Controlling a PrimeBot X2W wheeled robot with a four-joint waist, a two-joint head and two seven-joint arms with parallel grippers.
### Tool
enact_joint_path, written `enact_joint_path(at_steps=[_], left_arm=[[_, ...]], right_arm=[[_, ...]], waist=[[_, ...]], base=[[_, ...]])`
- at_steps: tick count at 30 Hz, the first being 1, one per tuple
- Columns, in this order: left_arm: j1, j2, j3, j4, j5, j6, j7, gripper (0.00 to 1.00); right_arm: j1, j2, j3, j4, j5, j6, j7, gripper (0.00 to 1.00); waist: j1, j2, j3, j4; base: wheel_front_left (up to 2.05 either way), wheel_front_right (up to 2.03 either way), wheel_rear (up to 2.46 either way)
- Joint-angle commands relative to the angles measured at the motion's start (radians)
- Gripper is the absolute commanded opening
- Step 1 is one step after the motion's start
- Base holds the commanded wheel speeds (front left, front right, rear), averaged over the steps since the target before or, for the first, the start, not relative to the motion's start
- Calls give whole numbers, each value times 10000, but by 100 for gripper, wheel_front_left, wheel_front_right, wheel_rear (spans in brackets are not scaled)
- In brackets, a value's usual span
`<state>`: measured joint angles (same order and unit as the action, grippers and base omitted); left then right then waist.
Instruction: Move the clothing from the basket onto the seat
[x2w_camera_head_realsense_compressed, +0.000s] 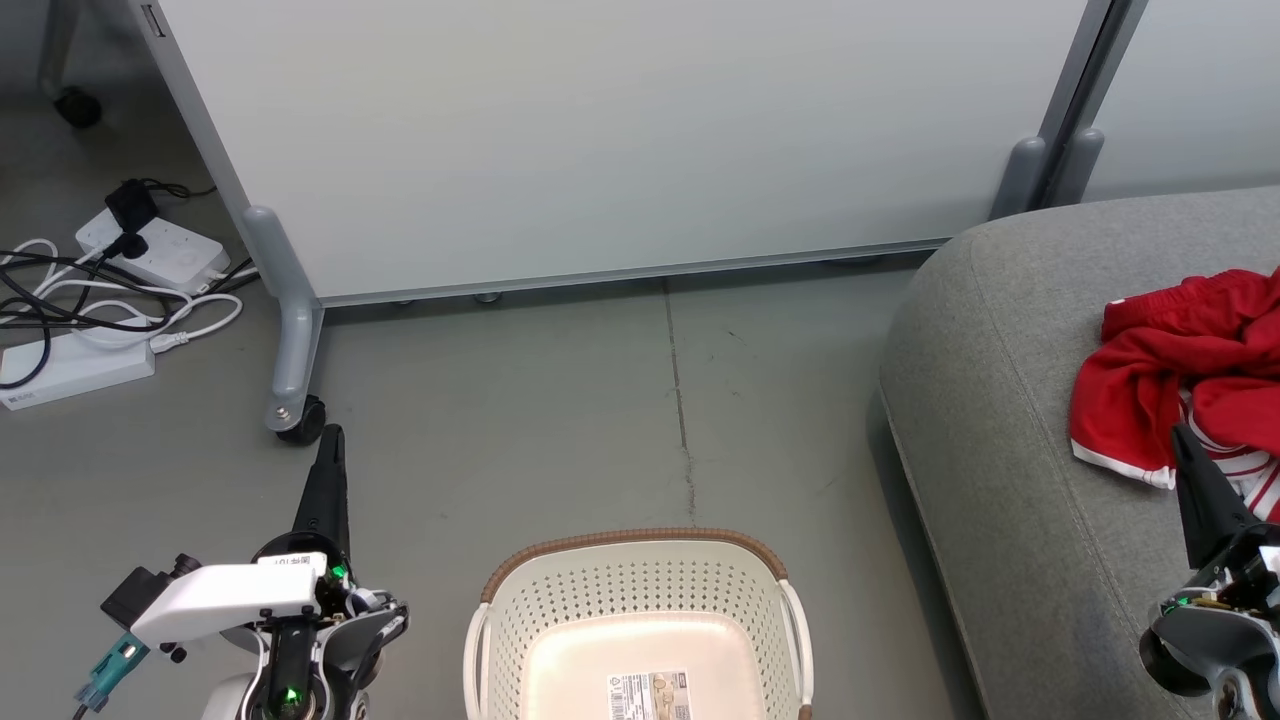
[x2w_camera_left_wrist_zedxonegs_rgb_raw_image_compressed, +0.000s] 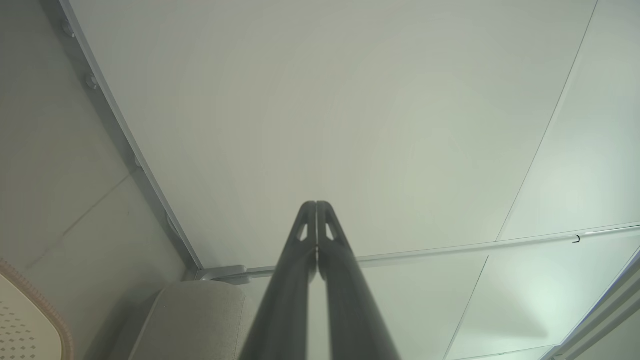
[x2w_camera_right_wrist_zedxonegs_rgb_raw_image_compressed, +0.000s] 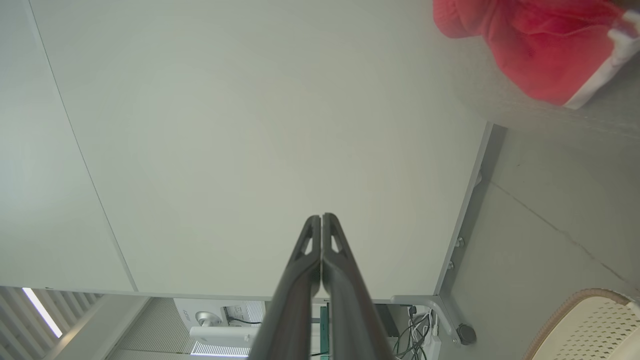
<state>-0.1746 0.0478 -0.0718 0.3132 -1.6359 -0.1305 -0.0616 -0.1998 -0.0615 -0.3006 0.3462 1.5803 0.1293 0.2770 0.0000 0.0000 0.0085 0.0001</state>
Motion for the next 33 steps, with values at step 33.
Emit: enact_joint_path(at_steps=[33], left_arm=[[-198,26,35,-3,-40,-40,29,0]], right_arm=[[-99,-5,-40,29,-45,25,83,0]], waist=[[0,0,0,0]], base=[[0,0,0]])
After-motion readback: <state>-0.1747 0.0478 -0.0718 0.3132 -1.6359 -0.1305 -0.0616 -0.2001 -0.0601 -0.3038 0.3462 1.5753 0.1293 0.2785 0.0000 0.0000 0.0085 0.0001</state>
